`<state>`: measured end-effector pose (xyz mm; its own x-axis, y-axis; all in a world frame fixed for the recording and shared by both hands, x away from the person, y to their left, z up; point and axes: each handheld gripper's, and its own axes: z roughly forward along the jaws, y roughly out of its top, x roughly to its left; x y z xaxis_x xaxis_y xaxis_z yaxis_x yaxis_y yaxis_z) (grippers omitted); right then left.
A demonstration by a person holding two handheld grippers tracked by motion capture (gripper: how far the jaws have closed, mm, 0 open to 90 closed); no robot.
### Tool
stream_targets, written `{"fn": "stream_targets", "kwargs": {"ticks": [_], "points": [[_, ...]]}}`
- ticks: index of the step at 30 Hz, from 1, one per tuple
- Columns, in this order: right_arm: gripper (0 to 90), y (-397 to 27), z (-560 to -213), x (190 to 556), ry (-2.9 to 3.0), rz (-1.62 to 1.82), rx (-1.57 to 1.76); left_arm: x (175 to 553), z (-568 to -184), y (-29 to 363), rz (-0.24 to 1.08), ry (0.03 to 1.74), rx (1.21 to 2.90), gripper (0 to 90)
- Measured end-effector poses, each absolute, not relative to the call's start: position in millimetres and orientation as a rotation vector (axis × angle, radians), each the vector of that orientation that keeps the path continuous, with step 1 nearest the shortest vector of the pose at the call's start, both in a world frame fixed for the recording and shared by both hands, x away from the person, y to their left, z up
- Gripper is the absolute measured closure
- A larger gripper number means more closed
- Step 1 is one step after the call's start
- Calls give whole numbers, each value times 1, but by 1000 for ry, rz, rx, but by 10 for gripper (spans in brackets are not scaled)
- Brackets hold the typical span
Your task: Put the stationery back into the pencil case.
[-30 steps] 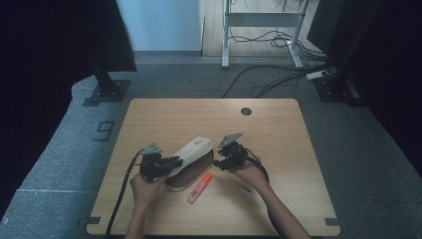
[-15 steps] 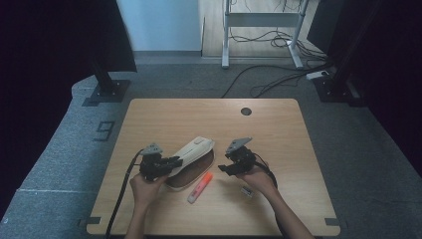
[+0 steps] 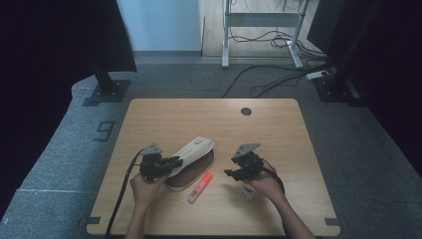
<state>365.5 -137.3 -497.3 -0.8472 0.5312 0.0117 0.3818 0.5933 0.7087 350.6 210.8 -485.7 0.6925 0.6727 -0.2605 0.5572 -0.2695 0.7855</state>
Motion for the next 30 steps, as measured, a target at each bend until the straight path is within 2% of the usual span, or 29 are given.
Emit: {"fn": "stream_targets", "kwargs": {"ticks": [13, 30], "points": [[390, -161, -503, 350, 2595, 1123, 807, 350, -486, 210, 158, 948, 1953, 738], [437, -190, -515, 325, 2578, 1149, 851, 351, -486, 210, 157, 949, 1952, 739]]}}
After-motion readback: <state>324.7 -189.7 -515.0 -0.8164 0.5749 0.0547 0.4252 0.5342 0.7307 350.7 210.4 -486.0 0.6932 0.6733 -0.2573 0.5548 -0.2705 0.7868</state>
